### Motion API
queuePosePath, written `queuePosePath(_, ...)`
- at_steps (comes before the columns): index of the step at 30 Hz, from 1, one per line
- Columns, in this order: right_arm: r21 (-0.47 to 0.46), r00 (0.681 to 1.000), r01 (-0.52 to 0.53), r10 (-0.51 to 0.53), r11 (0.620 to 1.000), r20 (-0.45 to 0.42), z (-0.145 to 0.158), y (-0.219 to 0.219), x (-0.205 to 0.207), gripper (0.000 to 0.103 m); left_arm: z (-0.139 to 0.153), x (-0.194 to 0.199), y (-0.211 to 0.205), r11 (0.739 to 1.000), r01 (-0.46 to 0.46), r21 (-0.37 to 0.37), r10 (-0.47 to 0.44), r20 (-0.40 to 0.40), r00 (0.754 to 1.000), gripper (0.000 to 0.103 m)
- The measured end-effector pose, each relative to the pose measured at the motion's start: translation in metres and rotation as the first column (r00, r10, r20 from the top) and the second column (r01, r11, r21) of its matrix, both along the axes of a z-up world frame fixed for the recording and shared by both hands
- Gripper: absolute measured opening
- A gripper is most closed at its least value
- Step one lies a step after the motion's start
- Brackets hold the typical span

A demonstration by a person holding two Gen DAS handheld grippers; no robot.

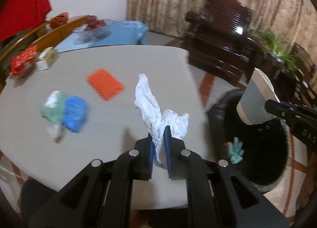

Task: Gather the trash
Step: 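Carry the tissue and paper cup over the bin with both tools, then open both tools to drop the tissue and cup into the bin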

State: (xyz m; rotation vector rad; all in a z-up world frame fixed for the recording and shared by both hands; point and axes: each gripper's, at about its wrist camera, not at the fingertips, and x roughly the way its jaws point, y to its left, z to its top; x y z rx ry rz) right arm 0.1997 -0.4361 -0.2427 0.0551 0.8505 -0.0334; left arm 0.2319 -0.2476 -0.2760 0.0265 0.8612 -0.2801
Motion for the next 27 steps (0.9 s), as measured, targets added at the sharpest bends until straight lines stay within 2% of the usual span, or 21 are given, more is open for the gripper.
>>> queuePosePath(6,0.000,0.996,0.083,-0.083,0.997,-0.028,-0.013,-0.060,-0.026,0.012,-0.003,-0.020,-0.080,0.994,0.111,-0.017,-0.111,-0.011,0.994,0.010)
queuePosePath(11,0.006,0.992,0.120,-0.120,0.993,-0.035,-0.021,-0.090,-0.037,0.012,-0.011,-0.029,-0.120,0.989,0.145,-0.011,-0.145,-0.016,0.989,0.010)
queuePosePath(15,0.011,0.991,0.130,-0.130,0.991,-0.045,-0.030,-0.104,-0.036,0.012,-0.026,-0.028,-0.136,0.988,0.155,-0.017,-0.156,-0.057,0.986,0.010)
queuePosePath(21,0.023,0.988,0.134,-0.132,0.991,-0.077,-0.049,-0.122,-0.034,0.012,-0.038,-0.029,-0.156,0.983,0.181,-0.015,-0.181,-0.068,0.981,0.010)
queuePosePath(24,0.028,0.986,0.141,-0.138,0.990,-0.092,-0.058,-0.132,-0.035,0.016,-0.046,-0.030,-0.162,0.980,0.197,-0.018,-0.197,-0.077,0.977,0.012)
queuePosePath(27,0.032,0.983,0.156,-0.152,0.987,-0.101,-0.063,-0.137,-0.038,0.026,-0.053,-0.031,-0.168,0.974,0.226,-0.016,-0.226,-0.079,0.971,0.025)
